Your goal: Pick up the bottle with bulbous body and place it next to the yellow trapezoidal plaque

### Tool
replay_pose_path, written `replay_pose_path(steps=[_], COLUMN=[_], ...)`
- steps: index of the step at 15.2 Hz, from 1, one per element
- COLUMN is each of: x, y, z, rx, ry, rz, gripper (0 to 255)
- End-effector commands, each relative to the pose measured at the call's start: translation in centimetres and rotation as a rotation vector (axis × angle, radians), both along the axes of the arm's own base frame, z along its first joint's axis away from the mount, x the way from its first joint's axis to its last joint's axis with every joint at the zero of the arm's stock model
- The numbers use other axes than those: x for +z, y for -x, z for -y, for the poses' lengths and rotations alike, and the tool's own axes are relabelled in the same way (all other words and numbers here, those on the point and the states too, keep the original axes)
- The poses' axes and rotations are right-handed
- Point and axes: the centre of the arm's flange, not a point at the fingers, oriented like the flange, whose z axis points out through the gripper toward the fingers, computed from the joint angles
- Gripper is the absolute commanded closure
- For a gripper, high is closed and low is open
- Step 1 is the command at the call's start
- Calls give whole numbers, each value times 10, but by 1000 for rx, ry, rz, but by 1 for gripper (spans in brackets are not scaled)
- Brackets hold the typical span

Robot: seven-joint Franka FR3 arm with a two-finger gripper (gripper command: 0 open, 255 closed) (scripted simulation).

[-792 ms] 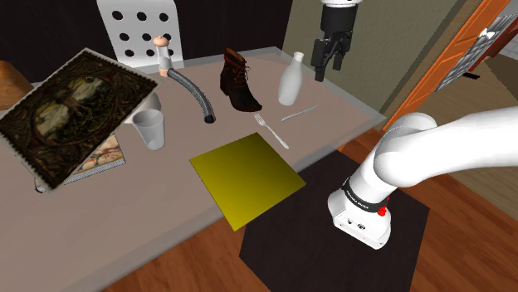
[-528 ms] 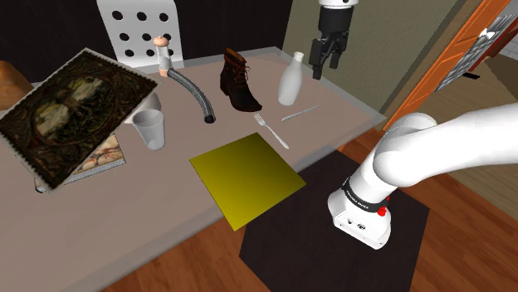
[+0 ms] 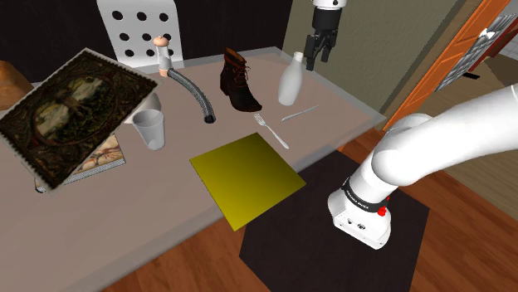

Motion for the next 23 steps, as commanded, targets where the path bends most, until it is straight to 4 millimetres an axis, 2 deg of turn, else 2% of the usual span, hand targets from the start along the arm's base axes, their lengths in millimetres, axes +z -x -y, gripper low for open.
replay_pose_path(steps=[1,19,20,23], x=[-8,-63,-65,-81], y=[-15,-157,-164,-164], z=[20,195,203,203], rx=[7,59,62,62], ry=[-4,-47,-49,-49], rz=[11,105,109,109], gripper=[0,0,0,0])
